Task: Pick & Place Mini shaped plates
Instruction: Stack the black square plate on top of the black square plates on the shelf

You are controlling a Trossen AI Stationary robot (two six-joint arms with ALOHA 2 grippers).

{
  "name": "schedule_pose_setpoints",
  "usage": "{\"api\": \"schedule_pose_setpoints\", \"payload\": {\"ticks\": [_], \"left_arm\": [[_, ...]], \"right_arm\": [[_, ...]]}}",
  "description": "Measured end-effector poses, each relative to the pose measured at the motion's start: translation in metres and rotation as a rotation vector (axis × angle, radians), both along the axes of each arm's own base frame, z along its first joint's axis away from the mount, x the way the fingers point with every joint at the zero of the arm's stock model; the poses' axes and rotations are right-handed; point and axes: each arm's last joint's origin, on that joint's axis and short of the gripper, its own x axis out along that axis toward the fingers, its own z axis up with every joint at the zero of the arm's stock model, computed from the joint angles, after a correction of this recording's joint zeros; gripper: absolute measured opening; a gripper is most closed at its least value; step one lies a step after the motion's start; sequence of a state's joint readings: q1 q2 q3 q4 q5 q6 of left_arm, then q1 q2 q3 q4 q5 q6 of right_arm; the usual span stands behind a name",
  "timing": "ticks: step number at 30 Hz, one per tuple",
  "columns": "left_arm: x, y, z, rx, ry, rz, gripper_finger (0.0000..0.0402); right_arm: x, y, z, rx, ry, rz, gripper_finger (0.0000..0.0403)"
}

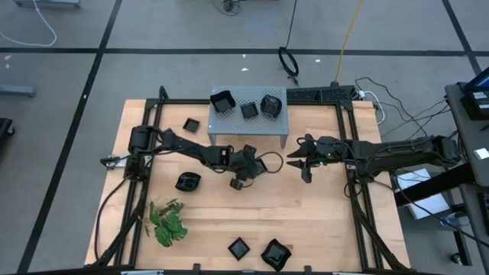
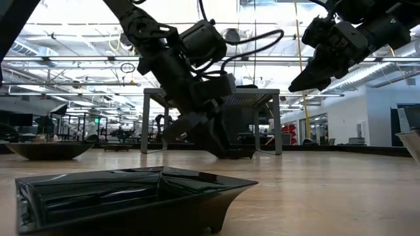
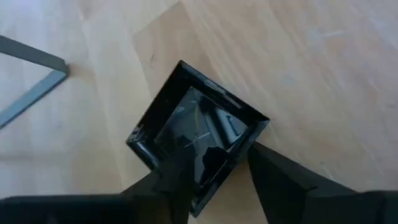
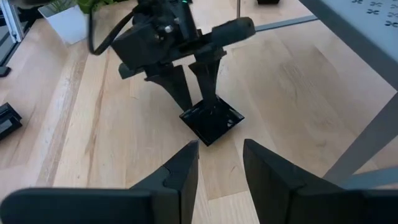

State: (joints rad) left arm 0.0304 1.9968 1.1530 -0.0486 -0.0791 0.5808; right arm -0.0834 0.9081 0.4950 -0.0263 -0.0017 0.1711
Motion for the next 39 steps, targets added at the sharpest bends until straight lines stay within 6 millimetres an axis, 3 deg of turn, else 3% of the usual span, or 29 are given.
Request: {"api": "schedule_pose_setpoints", "payload": {"ticks": [11,22,26,32,39], "left_arm": [[-0.004,0.004,-0.003,-0.036,0.049,-0.013,0.0012],[0.0,-0.01,0.007,-0.004,-0.022,-0.045,0.0007],[0.0,-0.021,0.028,-0.004,-0.106,-0.074,0.0012],[-0.007,-0.033,0.075,-0.021,-0.254,-0.091,0.001],[-0.019,-0.026,0.133,0.054,-0.486,0.003,0.0005]], "right_arm": [[0.0,0.0,0.0,0.0,0.001,0.0,0.0116],[0.0,0.0,0.0,0.0,0.0,0.0,0.0116],[0.0,0.0,0.0,0.0,0.0,0.0,0.0116],[0.0,0.0,0.0,0.0,-0.001,0.0,0.0116],[0.0,0.0,0.0,0.0,0.0,0.001,0.0116]]}}
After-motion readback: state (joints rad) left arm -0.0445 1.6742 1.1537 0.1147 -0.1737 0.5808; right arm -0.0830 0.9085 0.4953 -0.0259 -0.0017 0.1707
